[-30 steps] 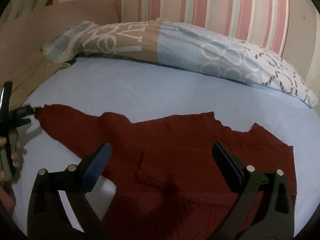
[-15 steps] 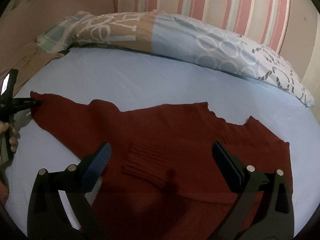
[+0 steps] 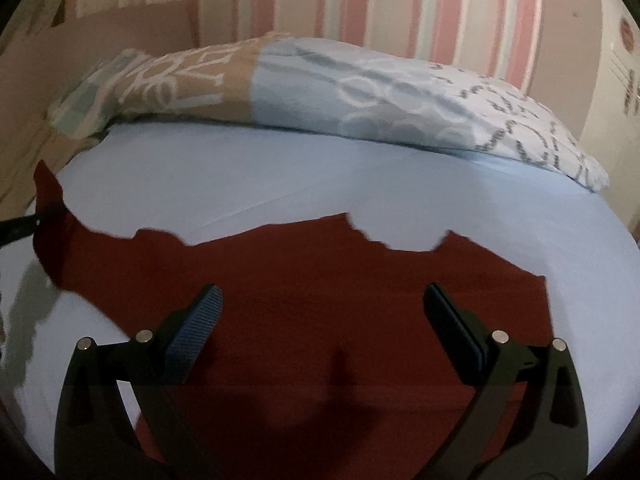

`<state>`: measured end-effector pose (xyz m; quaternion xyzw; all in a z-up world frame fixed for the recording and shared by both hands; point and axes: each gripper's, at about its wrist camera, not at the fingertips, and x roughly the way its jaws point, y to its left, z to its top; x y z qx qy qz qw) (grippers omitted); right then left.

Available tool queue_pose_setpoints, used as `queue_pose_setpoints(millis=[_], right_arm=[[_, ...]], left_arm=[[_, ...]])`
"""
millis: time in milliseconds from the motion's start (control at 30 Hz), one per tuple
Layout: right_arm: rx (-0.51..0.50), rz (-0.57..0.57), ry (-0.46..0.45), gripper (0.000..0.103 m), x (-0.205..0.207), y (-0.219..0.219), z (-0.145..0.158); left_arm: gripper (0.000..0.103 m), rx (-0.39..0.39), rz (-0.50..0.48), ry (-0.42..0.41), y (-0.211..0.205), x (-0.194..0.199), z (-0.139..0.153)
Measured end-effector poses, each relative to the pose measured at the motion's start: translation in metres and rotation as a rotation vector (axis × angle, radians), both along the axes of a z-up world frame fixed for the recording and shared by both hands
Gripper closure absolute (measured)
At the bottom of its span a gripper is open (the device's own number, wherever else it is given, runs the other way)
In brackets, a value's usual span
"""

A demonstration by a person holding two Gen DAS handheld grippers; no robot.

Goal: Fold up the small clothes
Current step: 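Grasp the other sleeve cuff with the left gripper, then fold the held sleeve across the sweater body with the left gripper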

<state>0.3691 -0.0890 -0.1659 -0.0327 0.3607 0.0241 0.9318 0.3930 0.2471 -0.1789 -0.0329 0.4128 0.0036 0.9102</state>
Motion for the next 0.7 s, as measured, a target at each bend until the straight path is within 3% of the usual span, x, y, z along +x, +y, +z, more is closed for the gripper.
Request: queue_pose_setpoints(millis=[367,700], right_arm=[[0.037,-0.125,-0.022,0.003,-0.011,-0.1,0.018],[0.007,-0.282,-0.012,0.004,-0.031,-0.201,0.015]], left_arm=[[0.088,-0.078,-0.248,-0.008,-0.184,0.002,0.036],[0.088,-0.142,-0.412,0.057,-0.341,-0.001,0.027]])
